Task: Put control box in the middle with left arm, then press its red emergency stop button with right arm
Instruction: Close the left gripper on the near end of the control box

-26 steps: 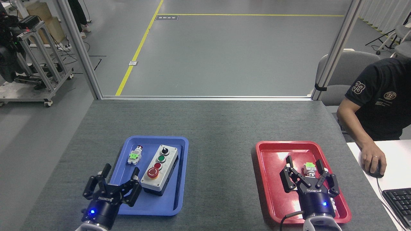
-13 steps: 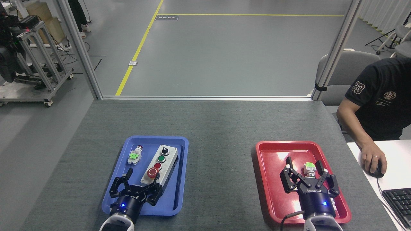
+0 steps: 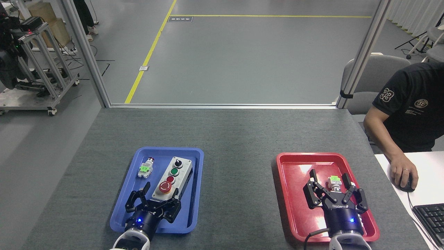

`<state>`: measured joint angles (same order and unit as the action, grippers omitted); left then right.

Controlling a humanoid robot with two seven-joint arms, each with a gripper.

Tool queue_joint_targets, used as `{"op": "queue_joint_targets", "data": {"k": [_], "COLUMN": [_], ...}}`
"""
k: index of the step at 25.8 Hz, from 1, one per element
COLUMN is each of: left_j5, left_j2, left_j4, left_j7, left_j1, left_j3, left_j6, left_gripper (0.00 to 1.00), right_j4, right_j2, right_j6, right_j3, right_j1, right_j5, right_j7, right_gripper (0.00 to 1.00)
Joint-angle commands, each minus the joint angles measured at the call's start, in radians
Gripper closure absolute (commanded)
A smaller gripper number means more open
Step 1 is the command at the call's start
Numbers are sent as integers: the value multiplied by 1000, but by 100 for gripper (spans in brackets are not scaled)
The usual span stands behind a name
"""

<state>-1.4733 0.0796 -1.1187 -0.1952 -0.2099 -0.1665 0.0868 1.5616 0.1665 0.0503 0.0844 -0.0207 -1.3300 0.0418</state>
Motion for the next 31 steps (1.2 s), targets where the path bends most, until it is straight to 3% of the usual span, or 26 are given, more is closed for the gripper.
{"op": "queue_joint_targets", "data": {"k": [1, 20, 26, 27, 29, 31], "left_j5": [1, 18, 18, 18, 18, 18], "left_j2": [0, 0, -35, -37, -40, -46], "left_j4": [37, 246, 293, 293, 293, 295], "left_j7": [0, -12, -12, -12, -9, -9], "left_j1": [-22, -125, -135, -144, -164, -181], "left_j3": [-19, -19, -19, -19, -19, -19], "left_j6": [2, 13, -1, -1, -2, -2], "left_gripper": [1, 1, 2, 4, 23, 34], "right_j4": [0, 0, 0, 0, 0, 0], "right_j2": [-1, -12, -10, -8, -12, -10], "right_j6": [-1, 5, 5, 5, 5, 5], "right_j3": [0, 8, 17, 15, 15, 17], "right_j1": [-1, -2, -8, -8, -8, -8], "right_j5": [0, 2, 2, 2, 2, 2], "right_j7": [1, 1, 1, 1, 1, 1], "right_gripper": [0, 0, 0, 0, 0, 0]}}
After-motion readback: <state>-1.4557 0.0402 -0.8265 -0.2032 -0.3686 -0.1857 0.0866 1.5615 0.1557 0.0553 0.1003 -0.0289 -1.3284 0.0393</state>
